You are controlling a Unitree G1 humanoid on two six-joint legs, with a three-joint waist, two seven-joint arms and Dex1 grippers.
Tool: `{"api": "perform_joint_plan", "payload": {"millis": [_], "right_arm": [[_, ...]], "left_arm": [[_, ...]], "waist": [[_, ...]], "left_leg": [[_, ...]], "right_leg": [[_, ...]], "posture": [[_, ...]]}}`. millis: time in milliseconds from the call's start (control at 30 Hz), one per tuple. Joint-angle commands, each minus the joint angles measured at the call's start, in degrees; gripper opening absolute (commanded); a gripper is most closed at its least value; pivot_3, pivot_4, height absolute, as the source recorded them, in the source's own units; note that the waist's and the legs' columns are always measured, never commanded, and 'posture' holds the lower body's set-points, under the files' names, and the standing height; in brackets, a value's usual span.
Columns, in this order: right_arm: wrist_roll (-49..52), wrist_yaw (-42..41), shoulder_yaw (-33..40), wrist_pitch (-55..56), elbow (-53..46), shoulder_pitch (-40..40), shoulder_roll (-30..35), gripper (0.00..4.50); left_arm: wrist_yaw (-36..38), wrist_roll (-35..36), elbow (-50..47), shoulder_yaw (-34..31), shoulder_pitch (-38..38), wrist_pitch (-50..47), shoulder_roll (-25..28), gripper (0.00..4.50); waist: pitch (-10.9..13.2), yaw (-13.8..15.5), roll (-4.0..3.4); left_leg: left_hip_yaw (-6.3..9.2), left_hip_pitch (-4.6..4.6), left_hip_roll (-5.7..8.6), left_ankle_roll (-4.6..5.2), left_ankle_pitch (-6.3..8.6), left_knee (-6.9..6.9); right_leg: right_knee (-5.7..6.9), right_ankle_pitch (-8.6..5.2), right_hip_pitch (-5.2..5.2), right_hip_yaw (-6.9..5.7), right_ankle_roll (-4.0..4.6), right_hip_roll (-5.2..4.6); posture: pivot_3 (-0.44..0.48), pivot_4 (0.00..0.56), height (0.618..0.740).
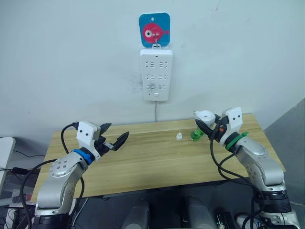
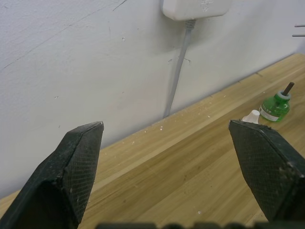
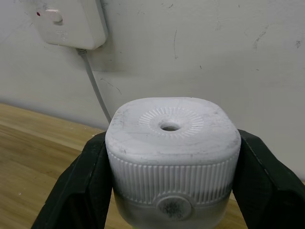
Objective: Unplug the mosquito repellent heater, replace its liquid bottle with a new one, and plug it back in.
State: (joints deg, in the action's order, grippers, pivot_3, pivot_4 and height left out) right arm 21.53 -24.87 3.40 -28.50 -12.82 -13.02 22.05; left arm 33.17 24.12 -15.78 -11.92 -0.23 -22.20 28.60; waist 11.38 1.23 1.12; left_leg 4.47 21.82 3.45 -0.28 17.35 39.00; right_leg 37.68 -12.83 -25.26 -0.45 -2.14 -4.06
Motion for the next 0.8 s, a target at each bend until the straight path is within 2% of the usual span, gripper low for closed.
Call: {"api": "perform_joint_plan", "payload": {"millis": [33, 800], "right_arm": [[0.6, -0.3, 1.3, 0.3, -3.6, -0.8, 0.5, 2.97], [0.5, 0.1, 1.3, 0.5, -4.3, -0.2, 0.4, 2.97]], "left_arm": [[0.0, 0.1, -1.2, -1.2, -0.2, 1.1, 0.5, 4.5], [1.4, 0.4, -0.2, -1.4, -0.6, 1.8, 0.8, 4.5]], "waist": [[0.0, 0.0, 0.0], [0.0, 0.0, 0.0]], "left_leg": [[0.0, 0.0, 0.0, 0.0, 0.0, 0.0], [-0.01, 0.0, 0.0, 0.0, 0.0, 0.0]], "right_leg": [[0.0, 0.0, 0.0, 0.0, 0.0, 0.0], [0.0, 0.0, 0.0, 0.01, 0.0, 0.0]], "posture": [[0.06, 0.17, 0.74], [0.045, 0.155, 0.74]]}}
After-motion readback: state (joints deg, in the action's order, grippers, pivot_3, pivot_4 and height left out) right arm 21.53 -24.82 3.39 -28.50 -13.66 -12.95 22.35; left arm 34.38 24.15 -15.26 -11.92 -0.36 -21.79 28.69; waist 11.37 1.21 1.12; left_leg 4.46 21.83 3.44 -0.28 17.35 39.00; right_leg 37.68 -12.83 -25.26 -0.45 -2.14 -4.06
